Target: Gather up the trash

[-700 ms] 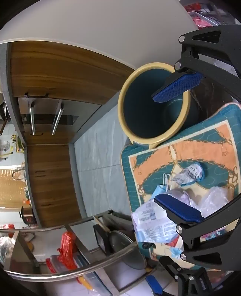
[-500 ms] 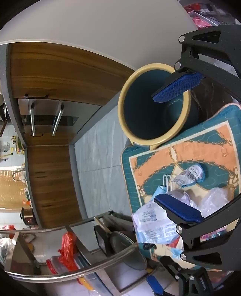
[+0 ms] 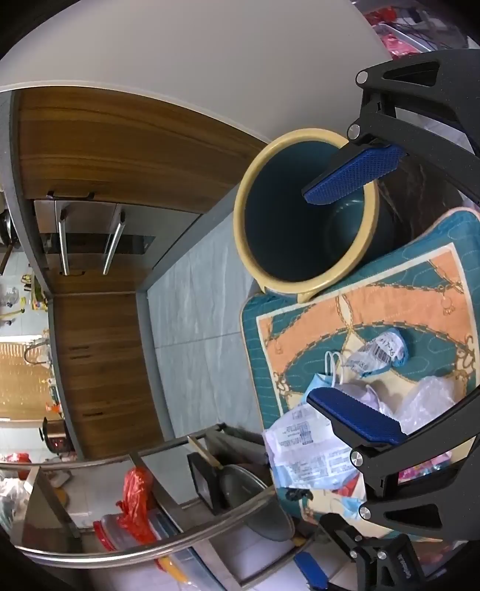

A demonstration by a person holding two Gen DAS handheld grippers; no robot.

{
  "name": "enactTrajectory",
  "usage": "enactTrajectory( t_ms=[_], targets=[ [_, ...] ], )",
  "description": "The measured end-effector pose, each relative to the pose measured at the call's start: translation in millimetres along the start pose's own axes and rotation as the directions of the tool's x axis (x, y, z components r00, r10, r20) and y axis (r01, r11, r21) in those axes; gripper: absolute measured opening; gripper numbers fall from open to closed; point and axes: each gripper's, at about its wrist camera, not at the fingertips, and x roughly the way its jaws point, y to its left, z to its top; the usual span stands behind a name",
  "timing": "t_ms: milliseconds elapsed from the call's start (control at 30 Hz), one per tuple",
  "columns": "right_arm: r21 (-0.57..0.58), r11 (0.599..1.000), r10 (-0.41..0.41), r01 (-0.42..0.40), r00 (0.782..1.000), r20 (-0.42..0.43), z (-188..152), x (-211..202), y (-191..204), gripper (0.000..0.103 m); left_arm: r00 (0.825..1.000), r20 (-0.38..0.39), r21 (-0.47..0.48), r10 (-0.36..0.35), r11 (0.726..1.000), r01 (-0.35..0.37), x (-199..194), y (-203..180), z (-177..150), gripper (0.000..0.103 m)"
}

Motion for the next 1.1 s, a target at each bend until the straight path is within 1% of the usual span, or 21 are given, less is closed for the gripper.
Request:
enactTrajectory(
  t_ms=[1100],
  targets=[
    [0.007, 1.000, -0.020, 0.020, 1.000, -0.007, 0.1, 0.9, -4.8, 0.099, 1.000, -0.004, 0.011, 0.007, 1.000, -0.006, -2.9, 0.7, 0.0, 0.098]
  ],
)
